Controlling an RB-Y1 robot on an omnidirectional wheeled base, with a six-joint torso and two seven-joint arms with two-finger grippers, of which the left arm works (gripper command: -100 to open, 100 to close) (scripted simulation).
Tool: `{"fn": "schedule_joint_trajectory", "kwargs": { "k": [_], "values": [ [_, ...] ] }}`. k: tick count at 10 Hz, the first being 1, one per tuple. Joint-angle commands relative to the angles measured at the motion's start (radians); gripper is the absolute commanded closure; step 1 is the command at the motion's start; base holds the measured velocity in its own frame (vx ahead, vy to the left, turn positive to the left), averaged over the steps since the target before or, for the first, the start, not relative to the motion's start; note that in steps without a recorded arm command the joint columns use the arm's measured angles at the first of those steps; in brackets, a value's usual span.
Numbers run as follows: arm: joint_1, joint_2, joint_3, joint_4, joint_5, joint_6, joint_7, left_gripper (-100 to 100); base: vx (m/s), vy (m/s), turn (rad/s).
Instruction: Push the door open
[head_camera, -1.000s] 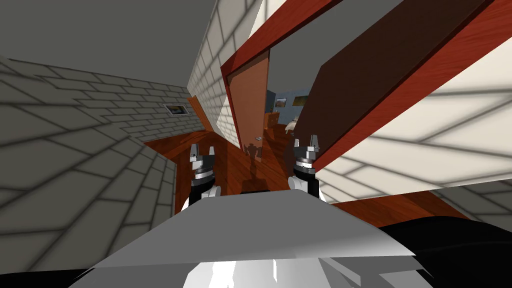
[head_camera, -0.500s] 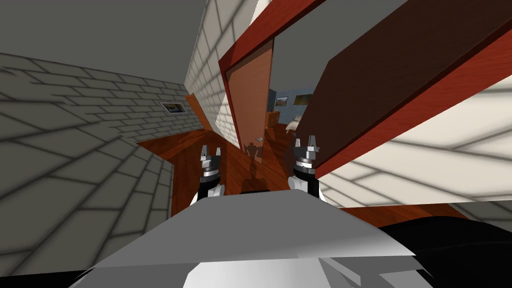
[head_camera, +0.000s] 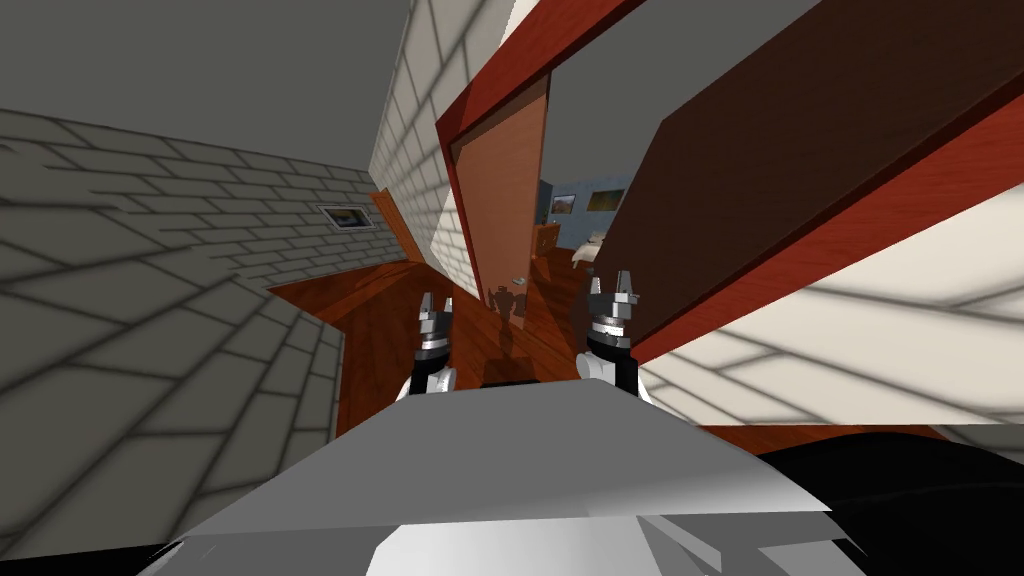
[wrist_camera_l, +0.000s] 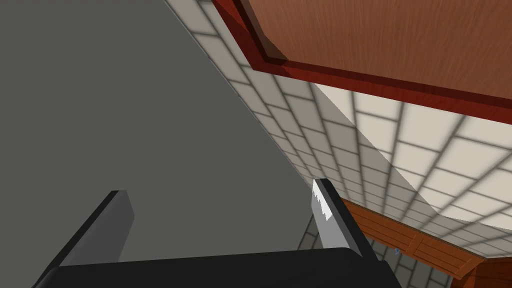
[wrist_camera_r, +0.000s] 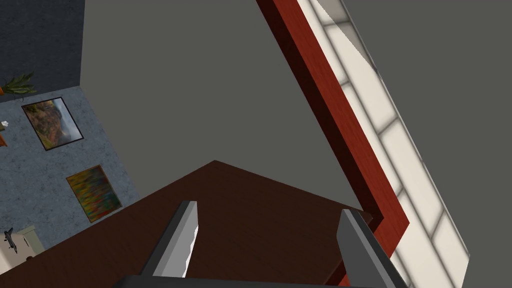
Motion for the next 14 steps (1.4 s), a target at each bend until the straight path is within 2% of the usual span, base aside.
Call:
{"fn": "schedule_joint_trajectory", "kwargs": {
  "k": [1,6,7,12,13,14],
  "values": [
    [-0.021,0.004,-0.02,0.044,-0.001,-0.005,-0.003,-100,0.104,-0.005,0.001],
    [-0.092,0.023,-0.079,0.189,0.003,-0.025,-0.005,-100,0.101,0.014,-0.002],
    [-0.092,0.023,-0.079,0.196,0.003,-0.025,-0.005,-100,0.058,0.001,-0.001],
    [-0.17,0.038,-0.145,0.355,0.008,-0.048,-0.006,-100,0.085,0.009,-0.002],
    [-0.17,0.038,-0.145,0.365,0.008,-0.048,-0.006,-100,0.079,0.014,-0.003],
    [-0.187,0.04,-0.159,0.4,0.009,-0.052,-0.007,-100,0.056,0.008,0.002]
  ]
}}
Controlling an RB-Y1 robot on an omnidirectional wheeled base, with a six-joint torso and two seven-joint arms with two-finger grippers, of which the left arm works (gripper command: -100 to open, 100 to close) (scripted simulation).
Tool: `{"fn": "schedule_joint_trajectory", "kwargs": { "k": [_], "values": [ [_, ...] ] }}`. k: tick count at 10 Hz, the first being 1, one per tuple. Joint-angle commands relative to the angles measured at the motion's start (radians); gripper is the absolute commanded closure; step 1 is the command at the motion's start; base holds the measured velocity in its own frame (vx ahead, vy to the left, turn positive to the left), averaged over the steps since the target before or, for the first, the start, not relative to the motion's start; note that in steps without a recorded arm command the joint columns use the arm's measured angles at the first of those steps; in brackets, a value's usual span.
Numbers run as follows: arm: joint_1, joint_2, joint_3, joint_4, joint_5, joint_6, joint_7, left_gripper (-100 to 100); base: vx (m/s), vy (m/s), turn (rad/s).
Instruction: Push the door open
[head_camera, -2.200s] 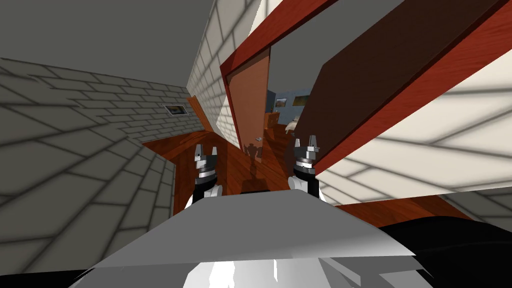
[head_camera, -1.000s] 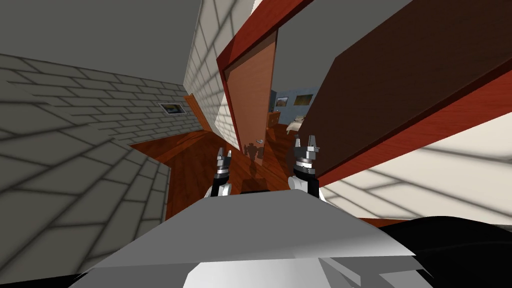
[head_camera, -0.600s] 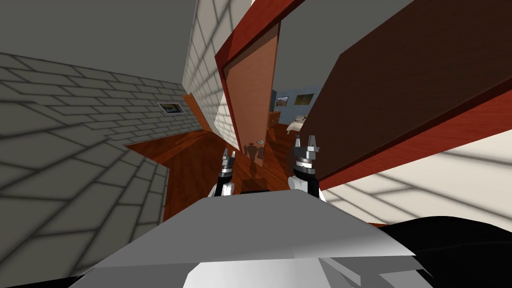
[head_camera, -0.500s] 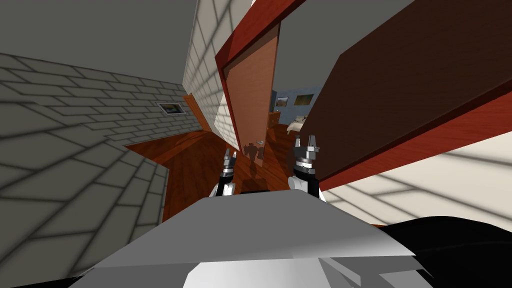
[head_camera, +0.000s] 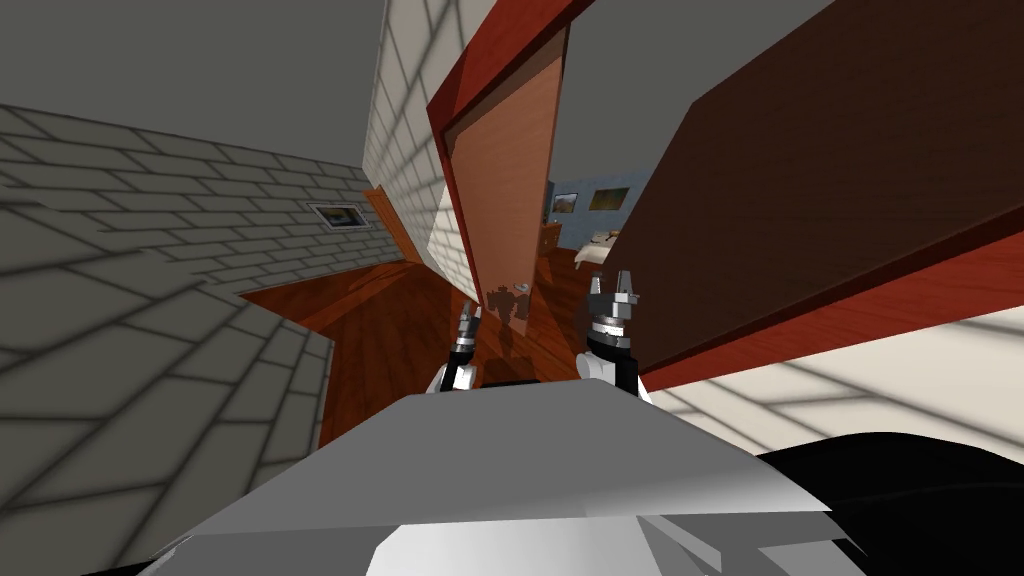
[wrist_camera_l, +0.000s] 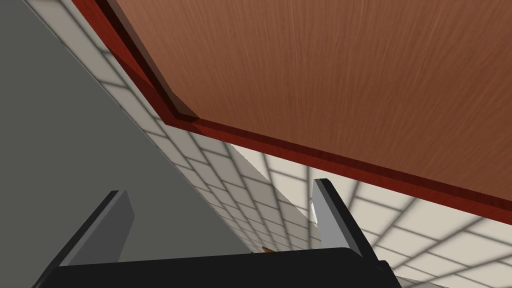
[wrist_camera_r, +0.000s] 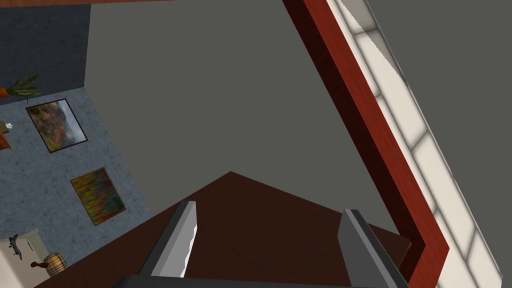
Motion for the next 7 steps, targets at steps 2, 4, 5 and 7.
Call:
{"fn": "schedule_joint_trajectory", "kwargs": {
  "k": [2,4,5,7],
  "values": [
    [-0.031,0.004,-0.039,0.074,0.001,-0.006,-0.002,-100,0.087,0.01,-0.004],
    [-0.048,0.005,-0.053,0.111,0.002,-0.011,-0.002,-100,0.074,0.008,-0.001],
    [-0.065,0.006,-0.067,0.147,0.003,-0.016,-0.003,-100,0.067,0.009,-0.001],
    [-0.098,0.008,-0.096,0.216,0.005,-0.025,-0.003,-100,0.088,0.012,-0.003]
  ]
}}
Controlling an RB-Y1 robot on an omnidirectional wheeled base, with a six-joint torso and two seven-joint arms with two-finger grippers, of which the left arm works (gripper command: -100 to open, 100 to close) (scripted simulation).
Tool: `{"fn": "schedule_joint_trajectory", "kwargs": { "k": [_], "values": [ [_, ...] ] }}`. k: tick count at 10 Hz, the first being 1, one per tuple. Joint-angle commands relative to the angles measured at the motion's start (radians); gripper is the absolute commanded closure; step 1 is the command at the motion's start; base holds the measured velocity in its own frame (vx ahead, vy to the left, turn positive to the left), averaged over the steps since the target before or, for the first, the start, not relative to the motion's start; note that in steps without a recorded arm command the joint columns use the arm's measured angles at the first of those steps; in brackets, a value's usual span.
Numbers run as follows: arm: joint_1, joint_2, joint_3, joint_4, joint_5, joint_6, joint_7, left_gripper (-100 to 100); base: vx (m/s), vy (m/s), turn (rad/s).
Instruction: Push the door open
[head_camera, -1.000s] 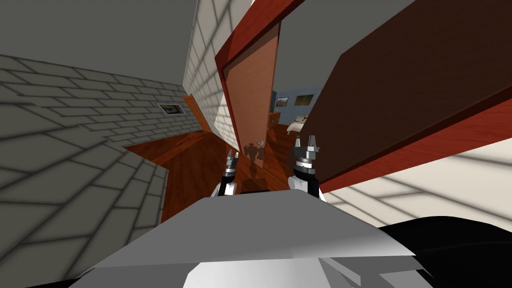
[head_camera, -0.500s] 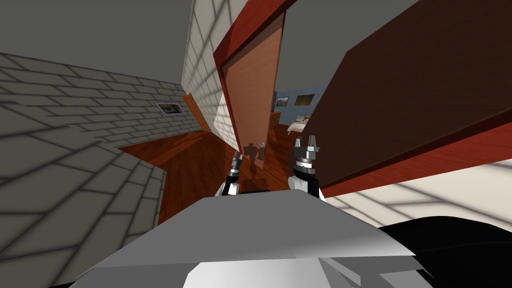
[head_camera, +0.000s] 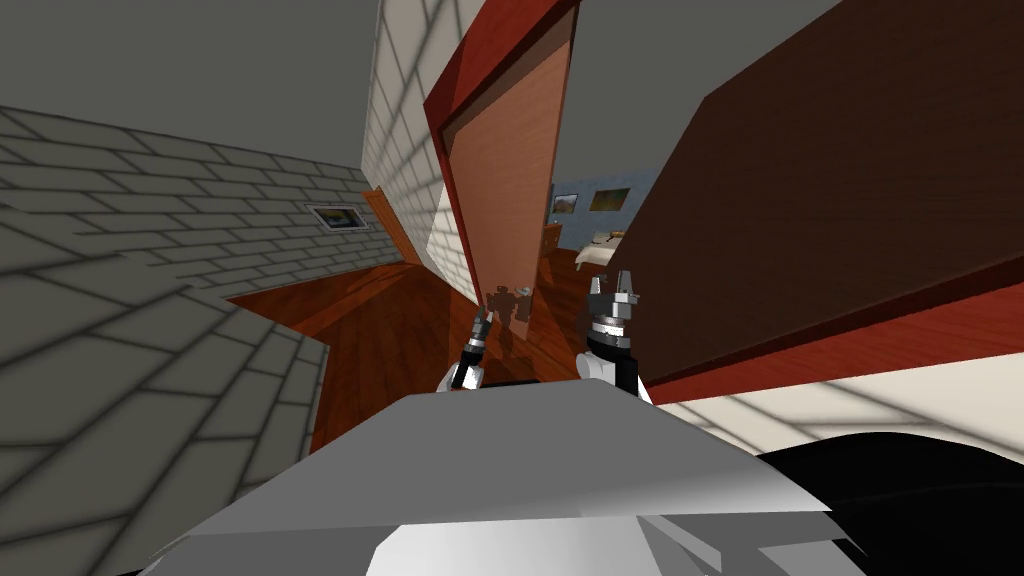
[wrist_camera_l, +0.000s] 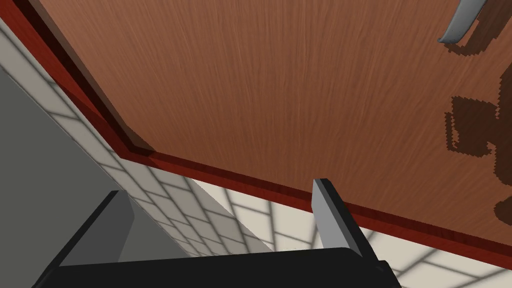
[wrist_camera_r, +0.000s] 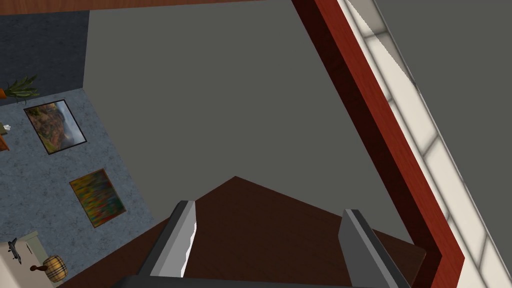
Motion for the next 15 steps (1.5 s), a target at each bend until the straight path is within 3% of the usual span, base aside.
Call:
{"fn": "schedule_joint_trajectory", "kwargs": {
  "k": [1,2,3,6,7,10,11,15],
  "values": [
    [-0.027,0.0,-0.024,0.05,0.001,-0.008,-0.002,-100,0.103,0.014,-0.003],
    [-0.044,0.0,-0.038,0.093,0.002,-0.012,-0.003,-100,0.101,0.018,-0.003],
    [-0.044,0.0,-0.038,0.098,0.002,-0.012,-0.003,-100,0.067,0.011,0.0],
    [-0.094,-0.002,-0.08,0.198,0.005,-0.026,-0.004,-100,0.076,0.01,-0.002],
    [-0.094,-0.002,-0.08,0.206,0.005,-0.026,-0.004,-100,0.066,0.011,-0.002],
    [-0.143,-0.007,-0.121,0.306,0.008,-0.04,-0.005,-100,0.075,0.01,-0.001],
    [-0.143,-0.007,-0.121,0.312,0.008,-0.04,-0.005,-100,0.063,0.013,-0.003],
    [-0.205,-0.016,-0.173,0.442,0.012,-0.058,-0.006,-100,0.087,0.01,-0.001]
  ]
}}
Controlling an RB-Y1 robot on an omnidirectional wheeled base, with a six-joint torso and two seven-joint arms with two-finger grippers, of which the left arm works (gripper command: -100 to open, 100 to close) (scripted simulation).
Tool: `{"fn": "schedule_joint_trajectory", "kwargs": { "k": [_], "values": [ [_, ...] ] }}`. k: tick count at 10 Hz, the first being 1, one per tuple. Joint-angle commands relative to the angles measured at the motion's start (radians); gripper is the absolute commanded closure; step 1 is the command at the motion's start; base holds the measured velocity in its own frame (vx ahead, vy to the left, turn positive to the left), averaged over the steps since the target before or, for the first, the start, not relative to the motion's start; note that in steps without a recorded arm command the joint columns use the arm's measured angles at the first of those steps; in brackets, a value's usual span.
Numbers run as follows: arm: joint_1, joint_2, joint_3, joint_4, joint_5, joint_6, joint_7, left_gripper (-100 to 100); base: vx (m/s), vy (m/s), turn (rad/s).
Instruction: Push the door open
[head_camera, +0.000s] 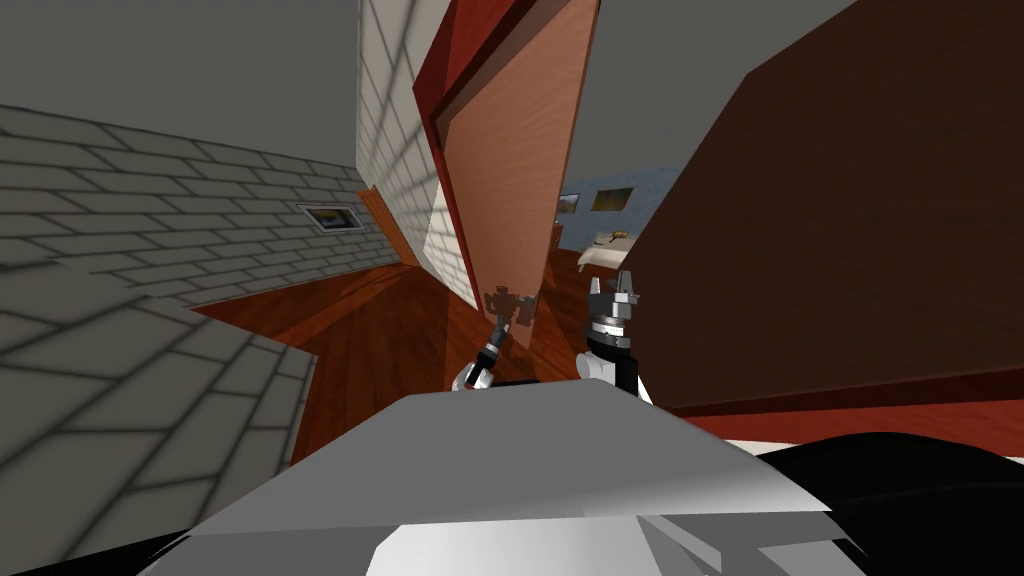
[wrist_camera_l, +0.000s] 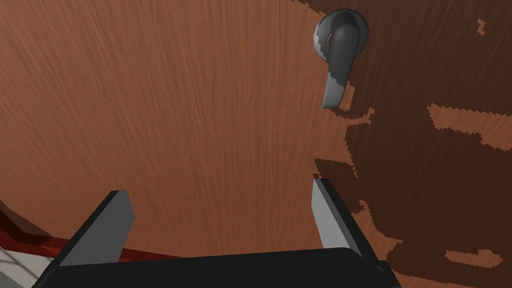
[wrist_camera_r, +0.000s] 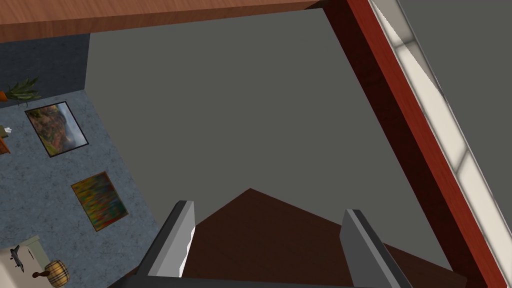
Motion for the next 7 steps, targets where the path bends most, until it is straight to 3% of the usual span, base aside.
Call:
{"fn": "schedule_joint_trajectory", "kwargs": {
  "k": [1,5,6,7],
  "values": [
    [-0.023,-0.008,-0.021,0.05,0.001,-0.008,-0.004,-100,0.099,0.022,-0.002],
    [-0.078,-0.021,-0.068,0.175,0.004,-0.024,-0.005,-100,0.096,0.007,-0.002],
    [-0.102,-0.029,-0.088,0.226,0.006,-0.031,-0.005,-100,0.141,0.005,-0.007],
    [-0.102,-0.029,-0.088,0.227,0.006,-0.031,-0.005,-100,0.116,0.001,0.001]
  ]
}}
